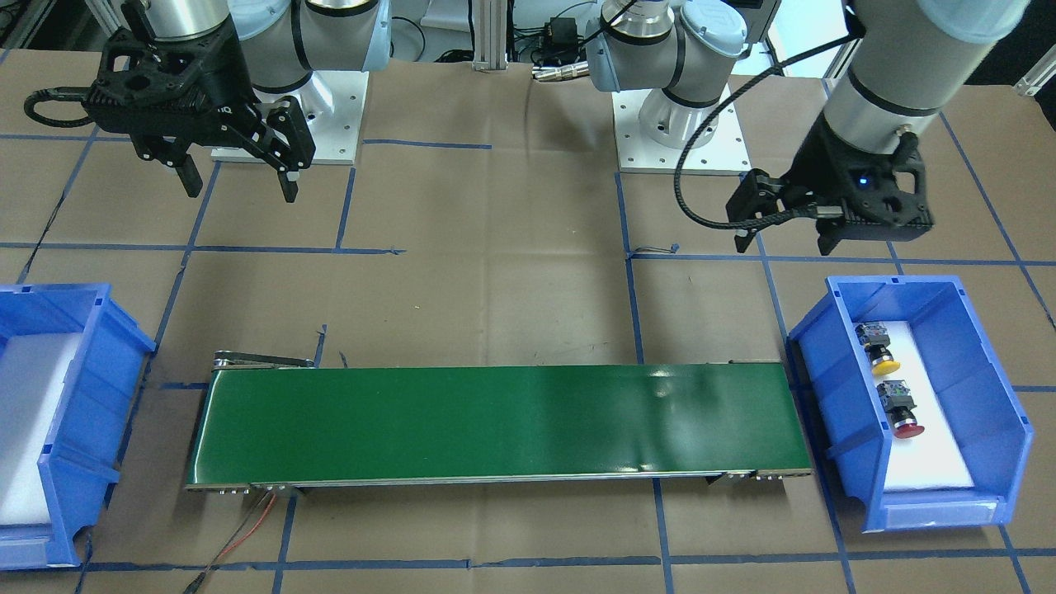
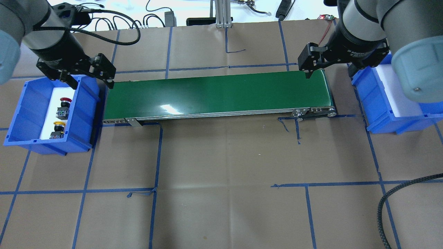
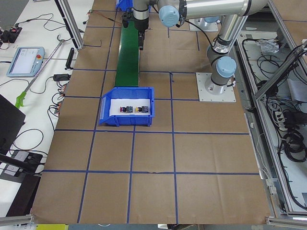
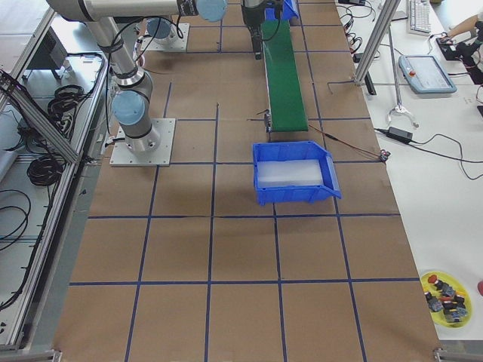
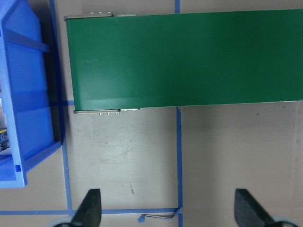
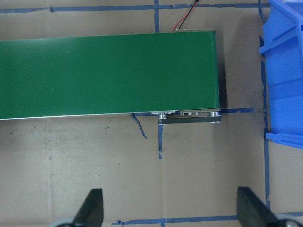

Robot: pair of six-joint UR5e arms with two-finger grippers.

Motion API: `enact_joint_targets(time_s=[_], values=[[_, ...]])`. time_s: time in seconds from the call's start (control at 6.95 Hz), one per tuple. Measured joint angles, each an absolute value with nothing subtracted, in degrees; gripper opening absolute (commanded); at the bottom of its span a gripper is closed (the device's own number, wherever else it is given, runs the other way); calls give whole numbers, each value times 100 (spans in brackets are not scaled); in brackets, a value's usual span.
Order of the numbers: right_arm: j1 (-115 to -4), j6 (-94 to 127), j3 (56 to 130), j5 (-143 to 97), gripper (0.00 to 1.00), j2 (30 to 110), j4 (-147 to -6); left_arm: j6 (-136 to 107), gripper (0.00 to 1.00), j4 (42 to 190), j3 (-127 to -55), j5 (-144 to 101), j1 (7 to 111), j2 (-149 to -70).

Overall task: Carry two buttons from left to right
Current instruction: 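Move the left gripper over the blue bin holding the buttons, then lower the left gripper into the bin and grasp the yellow button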

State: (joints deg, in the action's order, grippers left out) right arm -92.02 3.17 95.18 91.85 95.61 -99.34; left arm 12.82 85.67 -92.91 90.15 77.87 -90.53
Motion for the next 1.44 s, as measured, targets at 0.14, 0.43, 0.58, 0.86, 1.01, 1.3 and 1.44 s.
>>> enact_joint_targets(time_s=[0.14,0.43,0.58,0.86,1.01,1.3,1.44], values=[[-9202,316,9518,9185,100,9557,-9932,1746,100,8575,-9298,8996,7266,-9090],[-9202,316,9518,9185,100,9554,-9932,2742,100,8583,-9306,9010,6331,-9166],[-9202,317,9518,9185,100,9554,-9932,3116,100,8576,-9310,9020,5978,-9190],[-9202,316,9519,9185,100,9554,-9932,3569,99,8499,-9384,9022,5521,-9269],[-9202,316,9517,9184,100,9554,-9932,3660,99,8256,-9549,9013,5403,-9318],[-9202,316,9511,9185,100,9554,-9932,3722,99,7229,-10187,9003,5335,-9440],[-9202,316,9511,9182,100,9554,-9932,3726,99,6648,-10528,8990,5330,-9547]])
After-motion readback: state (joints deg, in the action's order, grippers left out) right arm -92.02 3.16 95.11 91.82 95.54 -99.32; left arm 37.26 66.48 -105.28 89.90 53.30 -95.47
